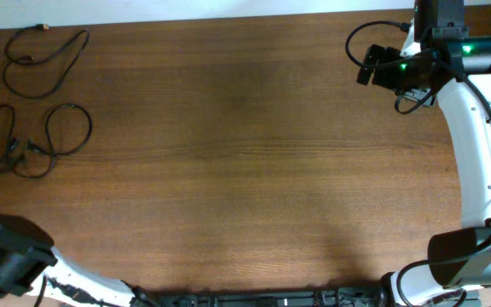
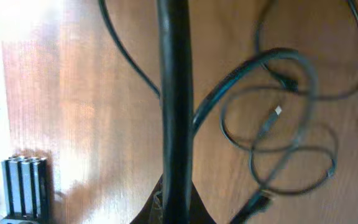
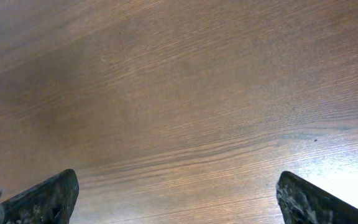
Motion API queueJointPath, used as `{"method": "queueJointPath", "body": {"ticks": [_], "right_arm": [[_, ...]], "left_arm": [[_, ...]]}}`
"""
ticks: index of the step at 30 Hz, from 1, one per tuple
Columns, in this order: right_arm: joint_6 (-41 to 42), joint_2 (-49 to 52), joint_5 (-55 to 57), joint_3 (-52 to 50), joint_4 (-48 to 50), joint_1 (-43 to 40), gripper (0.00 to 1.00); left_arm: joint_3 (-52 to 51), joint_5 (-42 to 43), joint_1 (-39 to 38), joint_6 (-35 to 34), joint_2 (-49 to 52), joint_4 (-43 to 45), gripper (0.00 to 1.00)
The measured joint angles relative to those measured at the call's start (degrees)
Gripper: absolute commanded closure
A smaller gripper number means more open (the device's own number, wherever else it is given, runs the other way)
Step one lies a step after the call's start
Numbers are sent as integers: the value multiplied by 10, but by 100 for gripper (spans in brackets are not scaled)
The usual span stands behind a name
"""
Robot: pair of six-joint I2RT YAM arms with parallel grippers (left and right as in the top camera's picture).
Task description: Untangle cables
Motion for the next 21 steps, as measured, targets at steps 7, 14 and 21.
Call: {"method": "queueJointPath", "body": {"ticks": [7,14,21], "right_arm": [[0,0,0,0,0,0,1],[0,0,0,0,0,0,1],[0,0,0,0,0,0,1]], "left_arm": [[-84,-3,119,-7,-8,54,100],[-266,-3,124,-7,-12,187,100],[-338,-23,124,-7,-11,271,86]]}}
